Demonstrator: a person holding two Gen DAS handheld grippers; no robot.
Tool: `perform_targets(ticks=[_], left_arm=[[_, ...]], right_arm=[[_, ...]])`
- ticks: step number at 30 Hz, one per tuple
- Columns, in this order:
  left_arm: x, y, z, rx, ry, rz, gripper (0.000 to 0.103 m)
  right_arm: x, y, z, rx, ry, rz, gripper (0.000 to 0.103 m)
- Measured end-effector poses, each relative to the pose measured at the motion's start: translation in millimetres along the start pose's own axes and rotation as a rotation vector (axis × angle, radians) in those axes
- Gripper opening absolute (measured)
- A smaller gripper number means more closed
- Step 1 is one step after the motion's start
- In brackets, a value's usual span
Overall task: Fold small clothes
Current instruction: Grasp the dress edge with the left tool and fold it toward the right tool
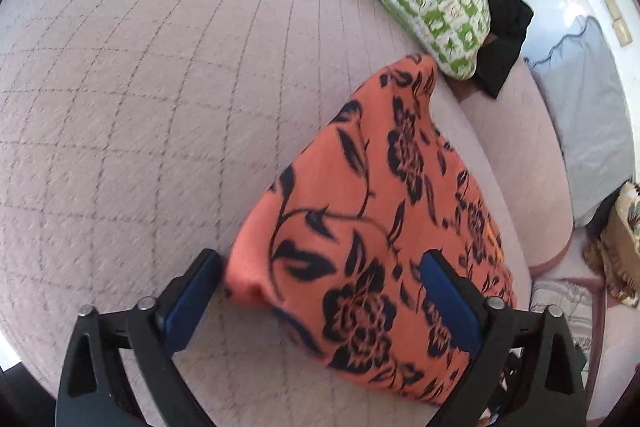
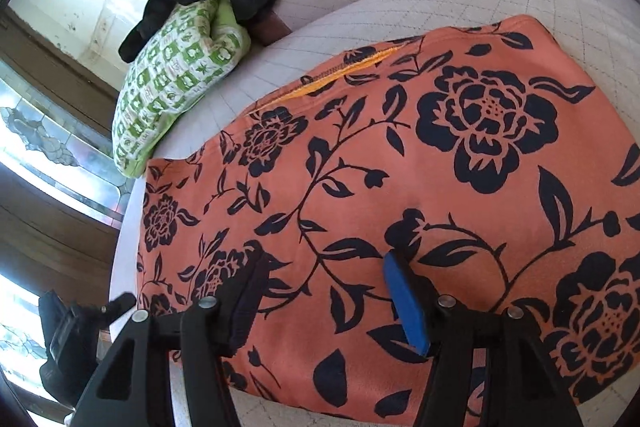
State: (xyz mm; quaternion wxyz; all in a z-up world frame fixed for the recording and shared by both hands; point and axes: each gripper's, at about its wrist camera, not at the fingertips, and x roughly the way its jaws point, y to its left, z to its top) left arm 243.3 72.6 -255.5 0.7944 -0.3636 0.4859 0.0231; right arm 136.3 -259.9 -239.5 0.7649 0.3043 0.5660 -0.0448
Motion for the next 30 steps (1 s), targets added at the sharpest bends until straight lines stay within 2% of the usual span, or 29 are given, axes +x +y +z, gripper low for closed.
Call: perform_targets(ticks=[1,3,5,7,9,12,13,14,15,18,19,20,21,23,27,30], left_arm=[[5,-2,5,0.002,-0.003,-0.004,0.077],[10,-5,7,0.015,-0.014,0.025,0.066],[11,-10,7,0.042,-0.02,0.007,0.049],[5,-12,8,0.062,-0.042,-0.011,0.047],[-4,-21,3,0.136,-0.101,-0.053,0.045],[-8,-37,-4,0.232,-0.149,-0.075,0.045],[-7,-41,-5,0.253,-0.159,-0.076,0.051],[-4,-44,-7,0.266,-0.172,-0.075,0.066],[2,-47,-7,0.271,-0.174,-0.077,0.072],[20,-51,-9,0.332,-0.153,0.003,0.074],[28,-47,-7,0.325,-0.125,0.021,0.059],[32,-42,-4,0.296,-0.101,0.022,0.049],[34,-39,0,0.26,-0.088,0.008,0.047],[32,-42,2,0.266,-0.101,-0.016,0.038],[19,-76,-17,0.489,-0.205,0.02,0.035],[8,-110,-50,0.771,-0.316,0.042,0.035]], right_arm=[[0,-2,1,0.009,0.001,0.007,0.064],[1,-5,3,0.032,0.002,0.022,0.064],[0,-8,4,0.052,0.0,0.035,0.063],[-1,-9,4,0.053,-0.005,0.022,0.057],[-1,-8,3,0.046,-0.01,-0.009,0.042],[0,-12,1,0.053,-0.02,-0.019,0.037],[0,-11,1,0.05,-0.021,-0.021,0.037],[0,-10,0,0.041,-0.025,-0.027,0.037],[1,-10,0,0.034,-0.027,-0.032,0.038],[1,-6,-2,0.004,-0.041,-0.052,0.038],[1,-5,-3,-0.002,-0.043,-0.056,0.038],[1,-5,-3,-0.007,-0.044,-0.058,0.038],[1,-4,-3,-0.015,-0.047,-0.06,0.038],[1,-3,-4,-0.026,-0.051,-0.066,0.038],[-2,0,-4,-0.034,-0.042,-0.078,0.037],[-9,0,2,-0.011,-0.018,-0.021,0.039]])
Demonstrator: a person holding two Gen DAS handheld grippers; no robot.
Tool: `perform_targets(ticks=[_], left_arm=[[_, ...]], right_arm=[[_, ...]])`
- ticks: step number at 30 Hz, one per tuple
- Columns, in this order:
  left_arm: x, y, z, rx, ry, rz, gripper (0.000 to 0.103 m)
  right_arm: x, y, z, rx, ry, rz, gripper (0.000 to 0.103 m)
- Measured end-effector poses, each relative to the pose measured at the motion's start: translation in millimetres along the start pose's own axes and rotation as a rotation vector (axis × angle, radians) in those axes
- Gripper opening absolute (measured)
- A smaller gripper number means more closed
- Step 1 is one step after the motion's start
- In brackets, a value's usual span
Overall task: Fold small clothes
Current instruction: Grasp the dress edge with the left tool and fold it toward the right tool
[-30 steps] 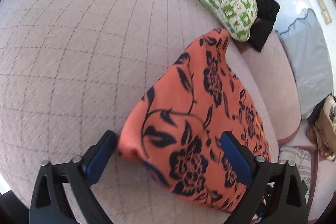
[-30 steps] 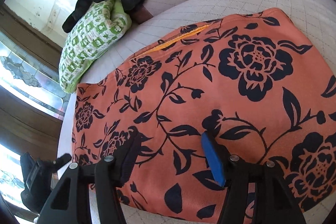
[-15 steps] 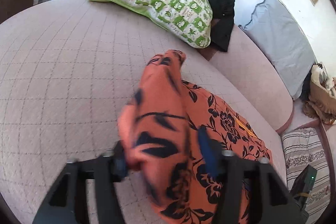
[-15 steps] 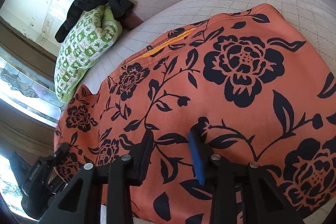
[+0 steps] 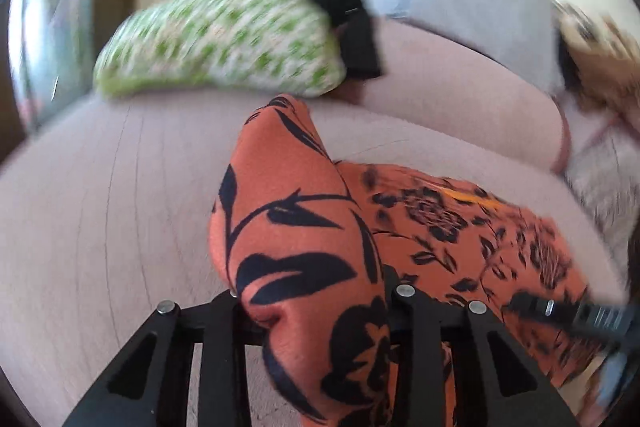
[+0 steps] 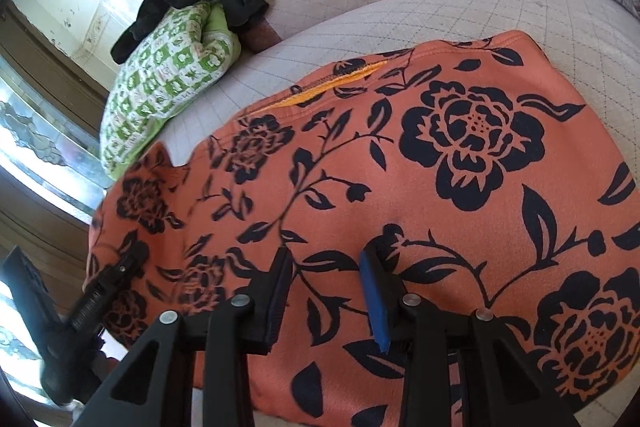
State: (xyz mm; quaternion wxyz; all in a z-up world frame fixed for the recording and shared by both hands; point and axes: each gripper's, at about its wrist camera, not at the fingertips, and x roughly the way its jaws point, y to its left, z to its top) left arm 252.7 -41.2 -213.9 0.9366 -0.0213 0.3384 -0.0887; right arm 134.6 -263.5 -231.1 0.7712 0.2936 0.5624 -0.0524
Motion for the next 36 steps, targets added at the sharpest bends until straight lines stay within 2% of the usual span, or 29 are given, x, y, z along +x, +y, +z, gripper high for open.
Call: perform_targets(ticks=[3,4,6,8,10,11,16,19,23,25,26,27,29,31,32,33,35,36], left_arm=[[-17,-32,-7,0.178,-0.06,-0.041,0.034],[-22,-47,-13,0.254,-0.074,-0.054,0.033],[-28,-72,-26,0.392,-0.1,-0.052,0.033],[-33,-96,-41,0.514,-0.117,-0.064,0.033],[-33,-110,-51,0.575,-0.119,-0.072,0.033],[-32,-114,-54,0.592,-0.116,-0.065,0.033],[-16,-125,-58,0.636,-0.053,-0.051,0.033],[-17,-139,-66,0.701,-0.068,-0.045,0.034],[-19,-142,-66,0.719,-0.079,-0.064,0.034],[-23,-141,-68,0.709,-0.08,-0.08,0.034],[-26,-141,-68,0.705,-0.085,-0.088,0.034],[-27,-141,-68,0.701,-0.088,-0.099,0.034],[-38,-143,-67,0.686,-0.108,-0.135,0.035],[-49,-142,-58,0.645,-0.133,-0.206,0.036],[-55,-142,-52,0.617,-0.147,-0.251,0.037],[-62,-142,-44,0.578,-0.158,-0.326,0.041],[-78,-142,-34,0.51,-0.153,-0.519,0.065],[-87,-142,-30,0.488,-0.152,-0.617,0.071]], right_arm=[[-9,0,14,0.029,0.021,0.134,0.042],[-12,1,20,0.031,0.026,0.179,0.045],[-17,3,29,0.018,0.02,0.226,0.061],[-20,2,41,0.001,0.016,0.286,0.064],[-22,-12,52,0.043,-0.001,0.368,0.065],[-21,-18,53,0.069,-0.004,0.38,0.067],[-9,-58,59,0.273,0.02,0.506,0.075],[-4,-51,64,0.258,0.039,0.52,0.076],[15,-42,63,0.252,0.098,0.502,0.076],[19,-41,62,0.225,0.07,0.465,0.066],[18,-38,62,0.187,0.051,0.426,0.046],[16,-36,64,0.16,0.033,0.405,0.036],[3,-32,64,0.126,-0.029,0.392,0.03],[-17,-28,67,0.09,-0.108,0.383,0.026],[-29,-29,69,0.08,-0.154,0.386,0.023],[-46,-32,71,0.078,-0.22,0.396,0.021],[-72,-43,72,0.1,-0.32,0.388,0.018],[-82,-50,72,0.109,-0.356,0.376,0.016]])
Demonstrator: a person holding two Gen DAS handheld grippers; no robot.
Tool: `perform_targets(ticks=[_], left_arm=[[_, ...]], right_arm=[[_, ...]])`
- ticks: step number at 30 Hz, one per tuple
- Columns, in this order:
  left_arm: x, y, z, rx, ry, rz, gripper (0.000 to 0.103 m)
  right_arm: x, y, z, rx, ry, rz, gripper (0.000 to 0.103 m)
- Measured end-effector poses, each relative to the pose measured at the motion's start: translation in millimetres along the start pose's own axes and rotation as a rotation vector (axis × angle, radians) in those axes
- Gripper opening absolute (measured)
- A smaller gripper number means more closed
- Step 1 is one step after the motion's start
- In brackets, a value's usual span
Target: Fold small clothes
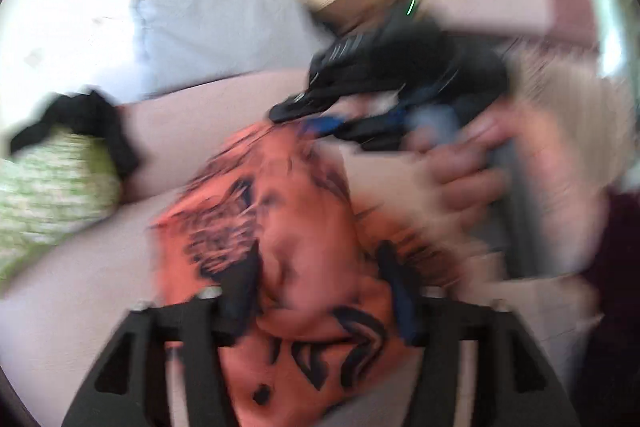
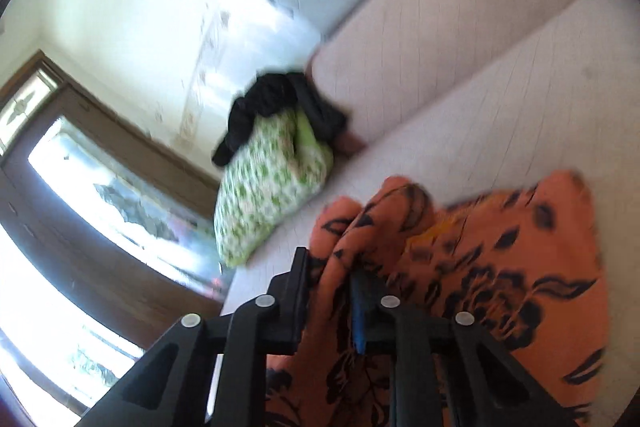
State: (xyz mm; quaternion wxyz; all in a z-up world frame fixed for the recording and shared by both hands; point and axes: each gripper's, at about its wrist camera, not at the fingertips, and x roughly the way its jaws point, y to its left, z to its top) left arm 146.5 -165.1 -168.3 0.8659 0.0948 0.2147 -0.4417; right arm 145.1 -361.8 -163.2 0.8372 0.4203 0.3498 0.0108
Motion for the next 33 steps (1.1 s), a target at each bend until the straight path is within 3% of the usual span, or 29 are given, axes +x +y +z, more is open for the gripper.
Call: perform_targets(ticks=[1,2,4,7,10,11,12,13,14,17,21,26,29,31,33], left_arm=[[-9,-5,5,-0.007,-0.038,-0.087,0.081],[-15,-6,7,-0.01,-0.065,-0.124,0.089],[-20,5,9,-0.051,-0.088,-0.164,0.09],[-13,37,5,-0.149,-0.035,-0.098,0.09],[-12,90,1,-0.345,-0.032,0.002,0.09],[-11,107,-2,-0.413,-0.023,0.055,0.09],[-8,120,-6,-0.464,-0.004,0.096,0.09],[-5,133,-11,-0.497,0.016,0.121,0.09],[1,143,-17,-0.533,0.06,0.156,0.09],[20,159,-32,-0.604,0.174,0.202,0.09],[40,163,-47,-0.662,0.275,0.197,0.09],[50,161,-63,-0.78,0.315,0.015,0.09],[50,155,-65,-0.762,0.334,0.02,0.09],[47,156,-64,-0.777,0.332,0.028,0.09],[47,159,-68,-0.793,0.342,0.046,0.09]], right_arm=[[-14,-7,6,0.0,-0.051,-0.025,0.016],[-23,-15,11,0.01,-0.073,-0.05,0.016],[-33,-42,16,0.062,-0.086,-0.155,0.016],[-33,-79,18,0.211,-0.008,-0.188,0.02],[-20,-79,14,0.213,0.135,-0.161,0.024],[-16,-77,9,0.205,0.174,-0.149,0.032],[-9,-75,3,0.209,0.217,-0.134,0.058],[-6,-75,-4,0.217,0.246,-0.12,0.074],[-1,-73,-10,0.22,0.27,-0.115,0.081],[11,-72,-29,0.197,0.321,-0.144,0.081],[30,-74,-44,0.226,0.308,-0.072,0.081],[48,-53,-59,0.143,0.329,-0.087,0.08],[45,-42,-66,0.075,0.313,-0.1,0.08],[37,-44,-65,0.088,0.275,-0.071,0.073],[34,-45,-63,0.097,0.242,-0.087,0.043]])
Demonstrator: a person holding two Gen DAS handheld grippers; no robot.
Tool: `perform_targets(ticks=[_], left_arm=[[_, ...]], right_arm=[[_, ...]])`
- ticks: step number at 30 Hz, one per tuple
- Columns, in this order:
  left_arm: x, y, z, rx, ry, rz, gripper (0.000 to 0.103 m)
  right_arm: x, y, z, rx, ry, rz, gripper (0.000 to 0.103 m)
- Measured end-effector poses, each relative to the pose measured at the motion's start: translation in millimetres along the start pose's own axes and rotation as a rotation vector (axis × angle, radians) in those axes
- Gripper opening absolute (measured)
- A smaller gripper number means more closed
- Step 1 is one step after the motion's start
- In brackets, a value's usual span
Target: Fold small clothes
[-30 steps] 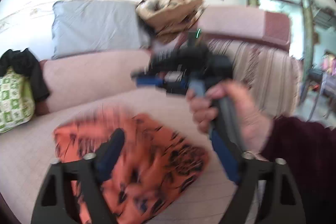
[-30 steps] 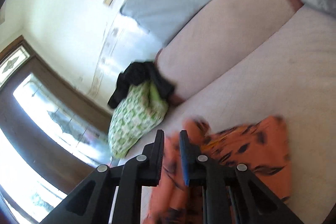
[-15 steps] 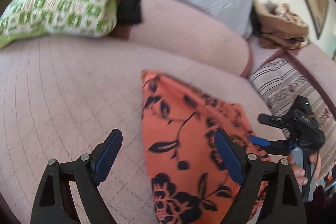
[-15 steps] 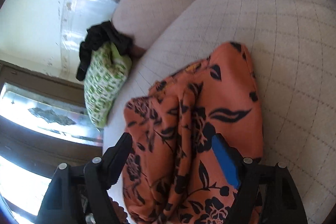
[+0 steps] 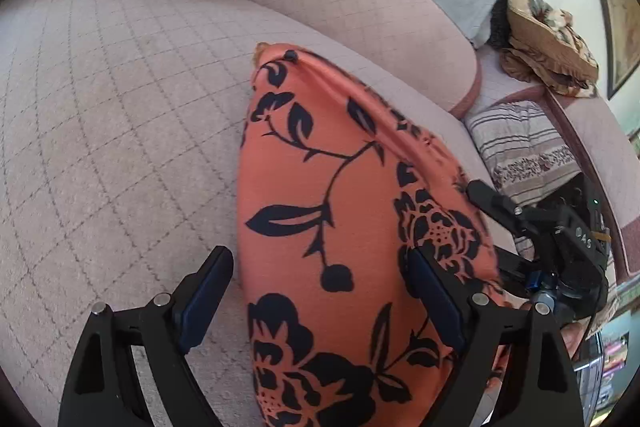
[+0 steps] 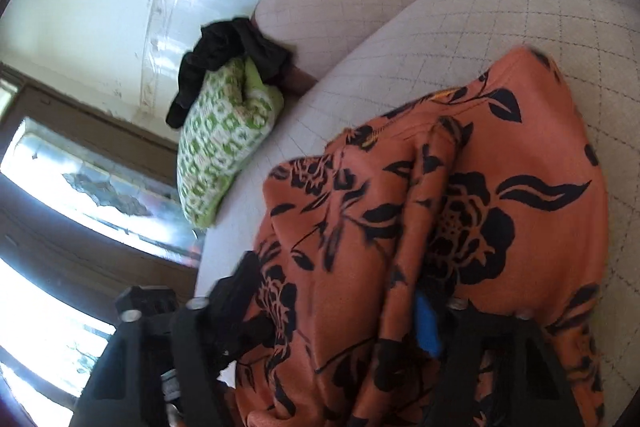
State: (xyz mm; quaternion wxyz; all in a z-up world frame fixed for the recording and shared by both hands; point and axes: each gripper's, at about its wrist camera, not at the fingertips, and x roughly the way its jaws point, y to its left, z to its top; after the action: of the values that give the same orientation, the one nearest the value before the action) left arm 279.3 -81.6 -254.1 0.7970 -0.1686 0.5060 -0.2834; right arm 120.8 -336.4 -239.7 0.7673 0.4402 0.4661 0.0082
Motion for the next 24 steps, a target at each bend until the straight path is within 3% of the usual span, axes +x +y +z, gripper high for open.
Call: perform_targets(ticks=[2,6,12,14,16,18,20,21,24], left_arm=[[0,2,-1,-0.005,0.003,0.018,0.09],[-2,-5,-4,0.037,-0.011,0.03,0.089],[-13,-38,-9,0.192,-0.068,-0.013,0.089],[-18,-42,-9,0.205,-0.084,-0.037,0.09],[-21,-41,-9,0.202,-0.104,-0.024,0.09],[-17,-39,-10,0.198,-0.104,0.017,0.09],[-7,-37,-13,0.199,-0.055,0.052,0.09],[0,-38,-16,0.205,-0.029,0.071,0.09],[6,-40,-19,0.243,-0.013,0.118,0.09]], right_arm=[[4,4,-2,-0.045,0.0,-0.077,0.036],[17,4,-9,-0.076,0.011,-0.152,0.025],[-25,32,1,-0.189,-0.195,-0.213,0.021],[-48,33,11,-0.184,-0.276,-0.219,0.021],[-62,21,20,-0.168,-0.302,-0.252,0.021],[-55,2,27,-0.131,-0.239,-0.3,0.021],[-37,-22,26,-0.107,-0.172,-0.466,0.021],[-31,-28,25,-0.109,-0.151,-0.49,0.024],[-38,-23,30,-0.078,-0.123,-0.45,0.029]])
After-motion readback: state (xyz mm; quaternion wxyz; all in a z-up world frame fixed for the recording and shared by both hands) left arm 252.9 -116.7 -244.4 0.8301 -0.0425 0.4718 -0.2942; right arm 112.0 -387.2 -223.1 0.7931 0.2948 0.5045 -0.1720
